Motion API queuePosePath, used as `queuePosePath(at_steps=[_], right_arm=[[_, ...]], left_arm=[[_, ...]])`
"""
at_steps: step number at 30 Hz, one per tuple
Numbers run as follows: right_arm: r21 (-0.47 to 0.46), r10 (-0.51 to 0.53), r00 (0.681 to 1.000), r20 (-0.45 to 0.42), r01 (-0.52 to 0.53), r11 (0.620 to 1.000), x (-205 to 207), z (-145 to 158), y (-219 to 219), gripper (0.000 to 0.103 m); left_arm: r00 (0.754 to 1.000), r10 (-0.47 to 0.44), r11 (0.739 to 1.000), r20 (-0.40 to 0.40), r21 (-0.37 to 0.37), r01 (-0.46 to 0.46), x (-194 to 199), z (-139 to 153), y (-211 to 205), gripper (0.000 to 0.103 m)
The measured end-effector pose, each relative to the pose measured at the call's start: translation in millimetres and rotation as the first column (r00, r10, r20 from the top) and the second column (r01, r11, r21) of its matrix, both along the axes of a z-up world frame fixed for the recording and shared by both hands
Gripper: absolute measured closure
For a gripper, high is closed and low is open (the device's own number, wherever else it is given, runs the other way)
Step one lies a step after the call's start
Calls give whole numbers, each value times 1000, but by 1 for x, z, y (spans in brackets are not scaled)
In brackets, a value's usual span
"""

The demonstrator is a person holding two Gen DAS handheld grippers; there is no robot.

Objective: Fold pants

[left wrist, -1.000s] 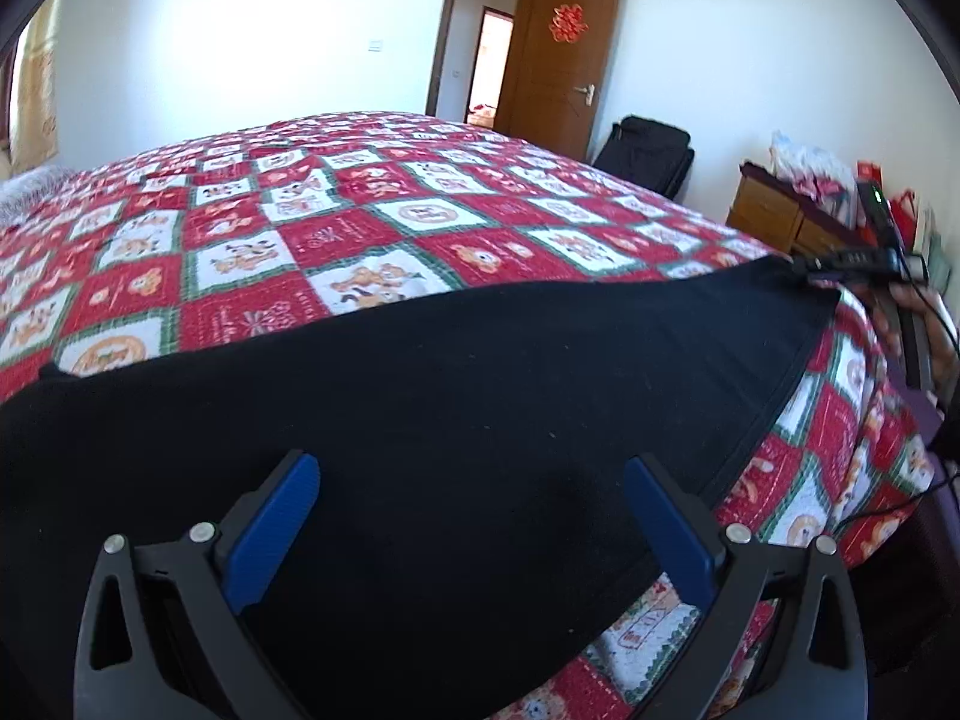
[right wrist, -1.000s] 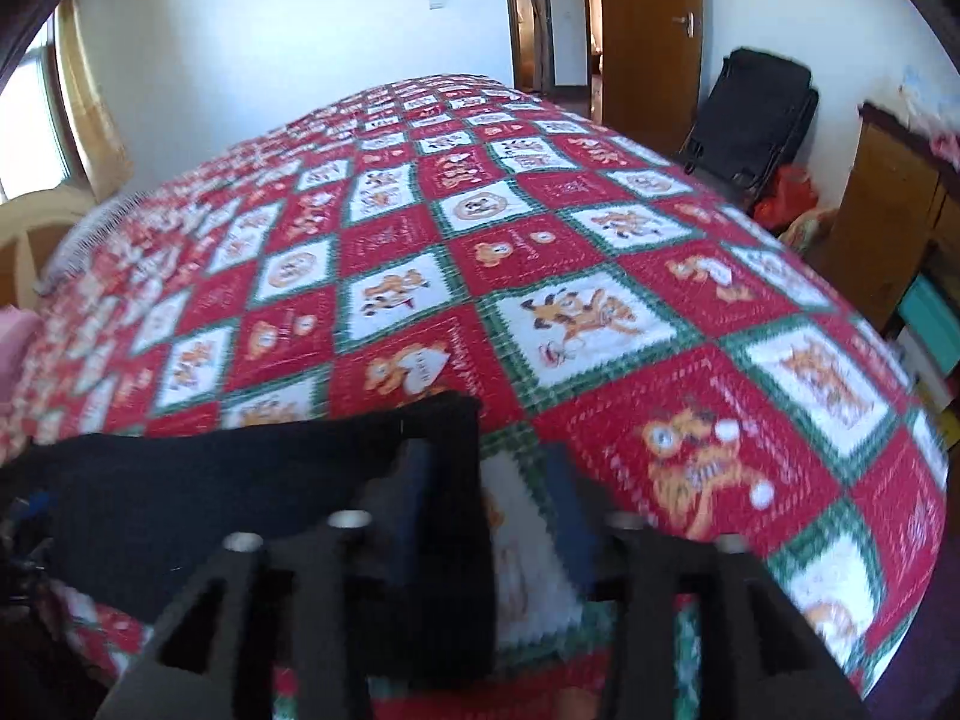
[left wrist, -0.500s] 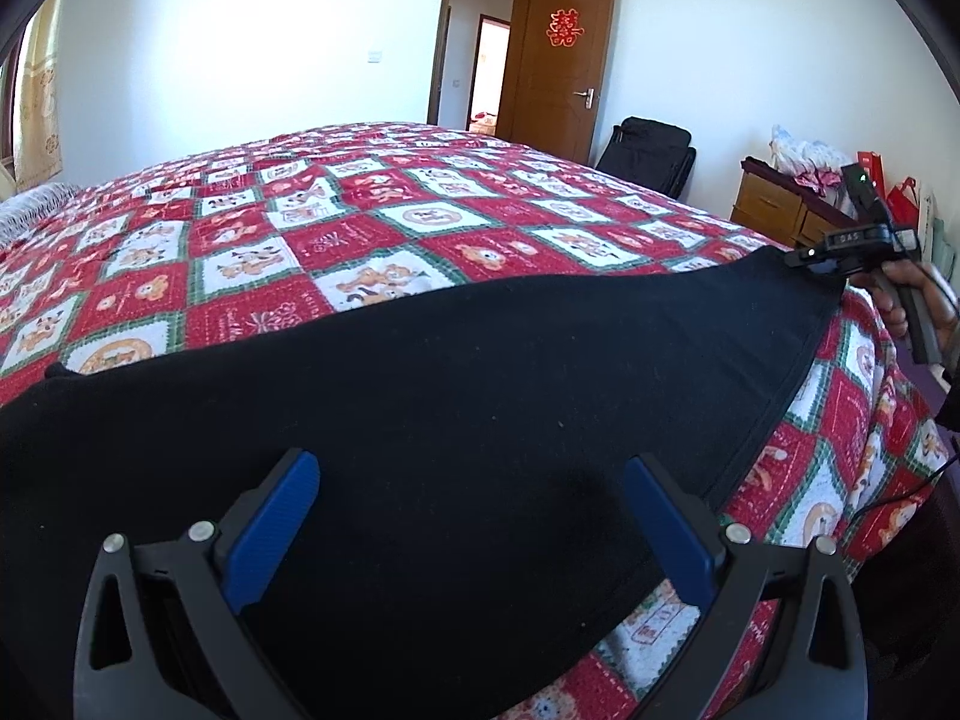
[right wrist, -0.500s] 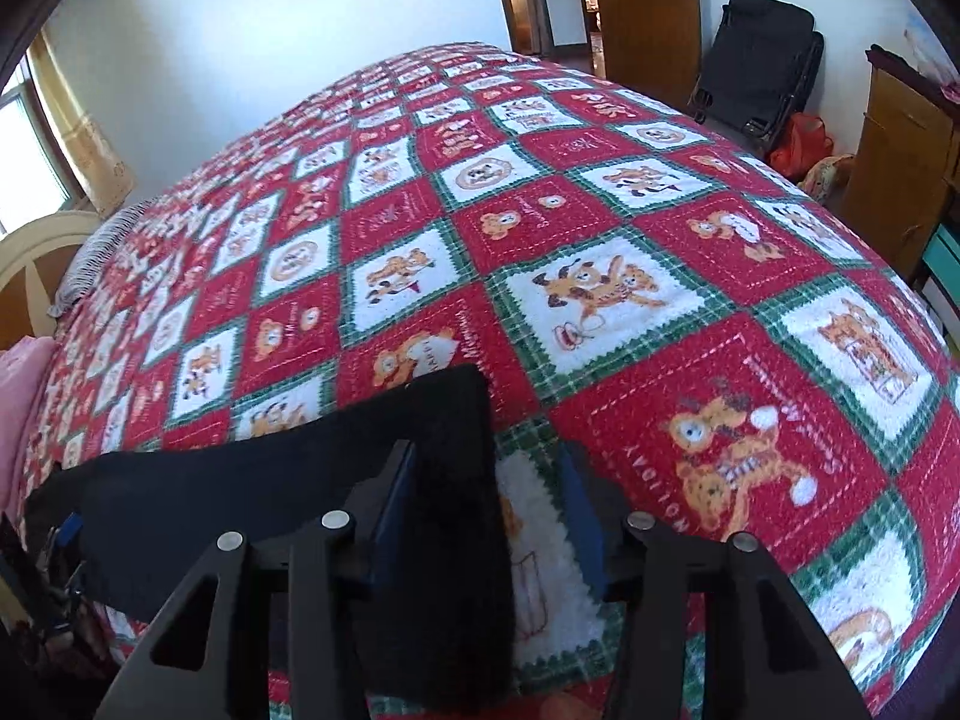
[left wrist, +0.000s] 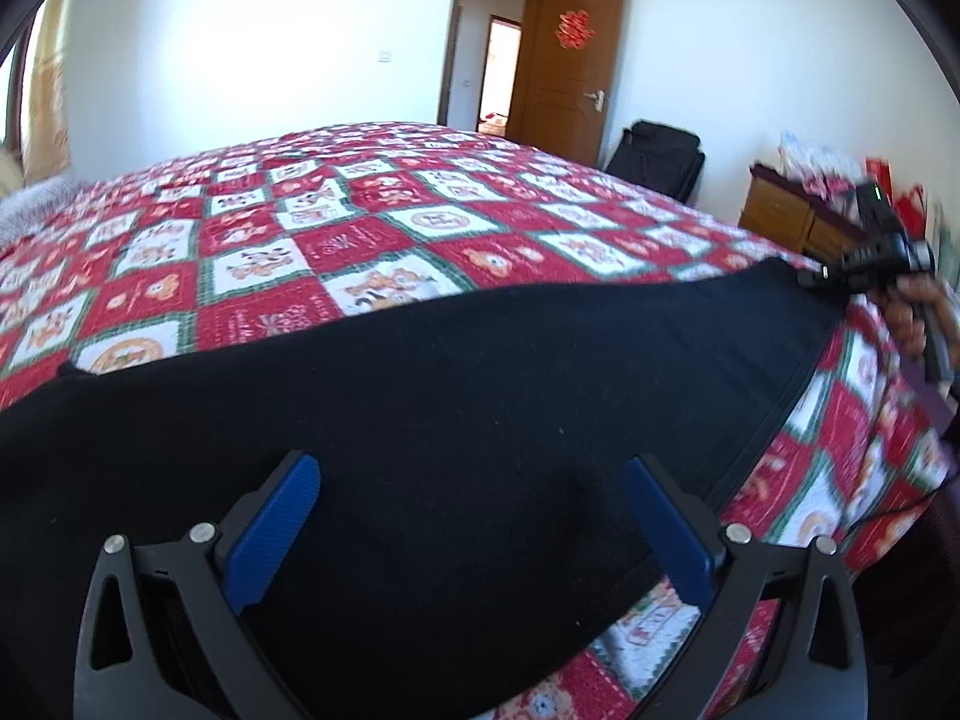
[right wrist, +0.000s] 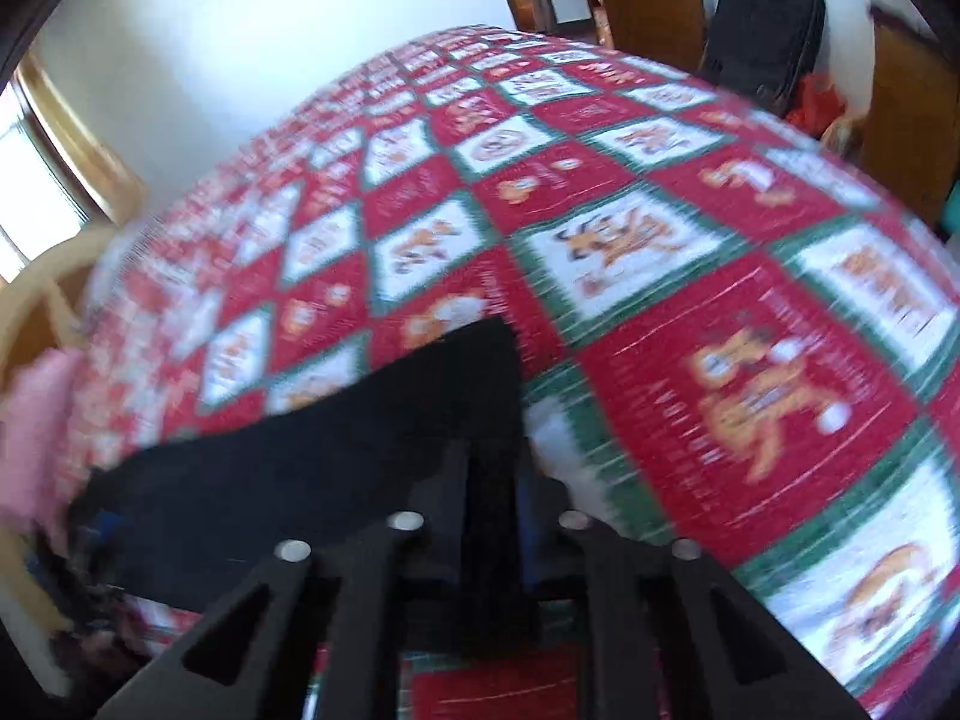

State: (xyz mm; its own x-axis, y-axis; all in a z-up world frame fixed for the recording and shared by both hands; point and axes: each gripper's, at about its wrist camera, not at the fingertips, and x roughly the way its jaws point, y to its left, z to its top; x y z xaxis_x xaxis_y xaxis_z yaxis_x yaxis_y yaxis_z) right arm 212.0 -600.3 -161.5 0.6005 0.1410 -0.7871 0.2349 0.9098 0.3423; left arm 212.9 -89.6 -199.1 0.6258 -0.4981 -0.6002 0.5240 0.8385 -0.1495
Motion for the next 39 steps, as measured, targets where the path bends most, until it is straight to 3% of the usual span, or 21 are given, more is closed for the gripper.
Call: queuePosePath(at_steps=[4,8,12,16,20,28,31,35,37,39], right_arm=[[-23,0,998,61,2,1000,-9,15,18,91],[-84,43,988,146,-31,996,-13,49,50,91],[-141,127,969,210,-99,985,-10,84,100,91],[-191,216,951,222,-175,966,0,94,151,91],[-226,292,935,202,-246,942,11,80,197,91],[-257,448,891,77,-416,872,28,4,277,91],[-198,480,877,40,-464,864,33,-23,280,88],[-108,495,867,50,-488,866,25,-23,269,77],[-94,493,866,79,-486,869,14,-12,257,59],[-102,457,882,114,-447,889,2,-2,241,51]], left_arm=[[999,48,997,-11,-59,-48,1,8,16,0],[998,62,994,-10,-94,-62,-1,17,25,0],[999,52,993,-11,-105,-53,-1,24,23,0],[999,30,994,-33,-108,-33,-1,25,20,0],[999,12,993,-46,-117,-17,0,28,18,0],[994,-30,986,-103,-169,12,10,31,9,0],[991,-54,986,-122,-165,34,16,28,-2,0],[984,-91,984,-152,-163,66,21,23,-19,0],[979,-116,981,-168,-171,87,22,22,-31,1],[975,-135,979,-179,-177,103,23,23,-41,1]])
